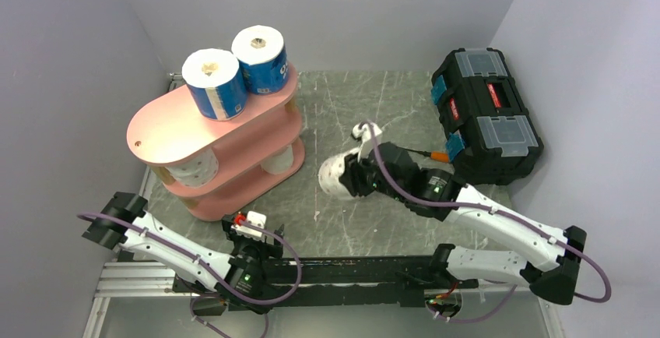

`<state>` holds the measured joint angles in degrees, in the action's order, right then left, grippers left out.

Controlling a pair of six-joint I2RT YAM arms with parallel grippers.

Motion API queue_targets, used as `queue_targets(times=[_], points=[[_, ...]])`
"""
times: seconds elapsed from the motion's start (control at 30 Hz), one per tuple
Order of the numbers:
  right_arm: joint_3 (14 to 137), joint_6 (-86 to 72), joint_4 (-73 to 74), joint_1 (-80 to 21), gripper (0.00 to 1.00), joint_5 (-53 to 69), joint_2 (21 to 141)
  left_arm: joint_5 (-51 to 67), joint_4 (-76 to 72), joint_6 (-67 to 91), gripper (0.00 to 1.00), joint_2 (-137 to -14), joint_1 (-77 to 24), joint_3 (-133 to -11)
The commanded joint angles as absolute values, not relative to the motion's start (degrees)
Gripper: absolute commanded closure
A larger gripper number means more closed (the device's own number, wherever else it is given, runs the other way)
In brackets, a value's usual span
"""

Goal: Place and organize the paper towels onto the shelf
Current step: Place the paper towel on the shelf.

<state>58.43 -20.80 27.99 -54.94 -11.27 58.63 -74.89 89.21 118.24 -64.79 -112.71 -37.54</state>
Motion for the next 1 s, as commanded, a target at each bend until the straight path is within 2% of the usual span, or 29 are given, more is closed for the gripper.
queue_targets(times=[0.0, 0.4, 0.6, 0.7, 0.97], points=[[60.7, -21.3, 39.8, -61.9, 0.71, -20.2, 60.4, -76.9, 90.4, 120.4, 0.01, -65.8, -113.2, -37.7], [63.0, -19.6, 44.6, -70.2, 0.72, -25.7, 71.2, -76.0, 90.3, 121.4, 0.01, -68.2, -113.4, -38.4], [64.3, -18.7, 44.6, -70.3, 0.65, -23.2, 76.0, -75.3, 90.3, 121.8, 0.01, -67.4, -113.4, -38.0], [64.2, -18.6, 43.8, -70.3, 0.58, -21.5, 76.5, -75.2, 90.3, 121.9, 0.01, -67.5, -113.4, -37.9], [65.1, -20.2, 45.3, -70.4, 0.29, -20.1, 76.1, -75.4, 90.3, 121.4, 0.01, -68.6, -113.4, -38.4]])
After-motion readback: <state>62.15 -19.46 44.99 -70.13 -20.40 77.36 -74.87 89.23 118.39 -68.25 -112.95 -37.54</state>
